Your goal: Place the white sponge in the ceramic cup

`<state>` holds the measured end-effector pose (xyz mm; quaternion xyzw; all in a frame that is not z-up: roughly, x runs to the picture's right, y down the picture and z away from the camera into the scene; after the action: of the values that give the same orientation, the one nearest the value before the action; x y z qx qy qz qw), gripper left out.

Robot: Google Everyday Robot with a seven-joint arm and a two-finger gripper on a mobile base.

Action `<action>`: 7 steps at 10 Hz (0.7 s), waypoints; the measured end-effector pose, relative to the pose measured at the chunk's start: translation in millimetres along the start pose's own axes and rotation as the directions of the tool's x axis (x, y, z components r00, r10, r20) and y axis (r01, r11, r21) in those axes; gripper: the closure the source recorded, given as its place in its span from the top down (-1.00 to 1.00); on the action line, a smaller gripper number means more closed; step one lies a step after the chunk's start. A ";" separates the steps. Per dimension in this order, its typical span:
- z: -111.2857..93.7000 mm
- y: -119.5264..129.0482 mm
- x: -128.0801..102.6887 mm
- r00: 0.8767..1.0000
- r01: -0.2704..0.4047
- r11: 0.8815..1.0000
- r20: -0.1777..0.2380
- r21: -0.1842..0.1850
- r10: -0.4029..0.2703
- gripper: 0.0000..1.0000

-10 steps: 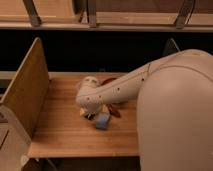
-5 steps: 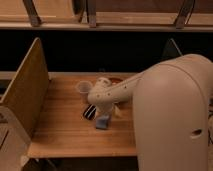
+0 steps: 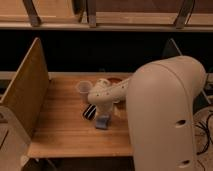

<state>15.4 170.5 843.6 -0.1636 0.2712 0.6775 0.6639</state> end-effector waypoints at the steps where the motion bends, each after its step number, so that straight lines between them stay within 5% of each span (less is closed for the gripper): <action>1: 3.6 1.0 0.1 1.000 -0.006 1.000 -0.007 -0.003 0.006 0.60; 7: 17.3 35.2 9.6 0.999 -0.003 0.996 -0.032 -0.089 0.001 0.60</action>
<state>-17.6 189.3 857.2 -0.2034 0.2515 0.6869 0.6508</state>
